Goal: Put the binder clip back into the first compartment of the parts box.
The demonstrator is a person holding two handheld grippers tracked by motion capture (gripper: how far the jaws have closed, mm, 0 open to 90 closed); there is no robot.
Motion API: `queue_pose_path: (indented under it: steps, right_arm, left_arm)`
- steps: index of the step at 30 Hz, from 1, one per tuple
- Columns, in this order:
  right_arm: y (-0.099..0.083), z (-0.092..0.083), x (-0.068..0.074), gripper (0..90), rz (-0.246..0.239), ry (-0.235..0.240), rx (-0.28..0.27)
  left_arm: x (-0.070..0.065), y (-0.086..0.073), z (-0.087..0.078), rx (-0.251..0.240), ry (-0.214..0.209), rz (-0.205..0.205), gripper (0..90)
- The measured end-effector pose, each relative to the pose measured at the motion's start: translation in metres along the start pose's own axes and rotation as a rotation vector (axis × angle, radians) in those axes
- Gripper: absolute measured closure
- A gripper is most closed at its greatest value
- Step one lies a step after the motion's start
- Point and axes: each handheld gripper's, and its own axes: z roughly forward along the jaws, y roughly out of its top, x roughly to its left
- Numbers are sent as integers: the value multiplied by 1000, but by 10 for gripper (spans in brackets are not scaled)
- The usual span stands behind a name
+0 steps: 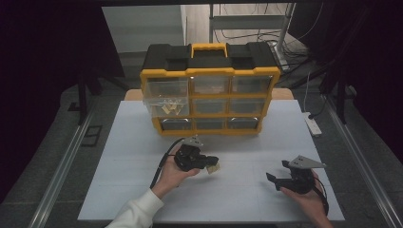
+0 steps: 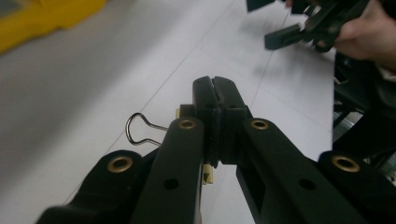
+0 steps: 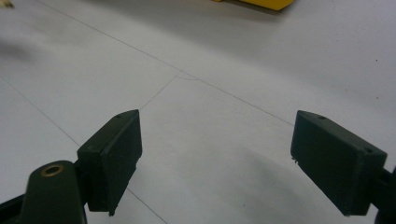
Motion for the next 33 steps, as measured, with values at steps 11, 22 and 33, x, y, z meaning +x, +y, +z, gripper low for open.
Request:
queue_pose_path:
  steps: [11, 22, 33]
  right_arm:
    - [0, -1, -1, 169, 9, 12, -16]
    - [-1, -4, 1, 168, 8, -1, -11]
    - [-1, -4, 1, 168, 9, 1, -13]
  left_arm:
    - [-19, 13, -53, -160, 9, 12, 893]
    - [-44, 38, -94, -289, 8, 76, 892]
    - [-57, 80, -144, -394, 35, 96, 892]
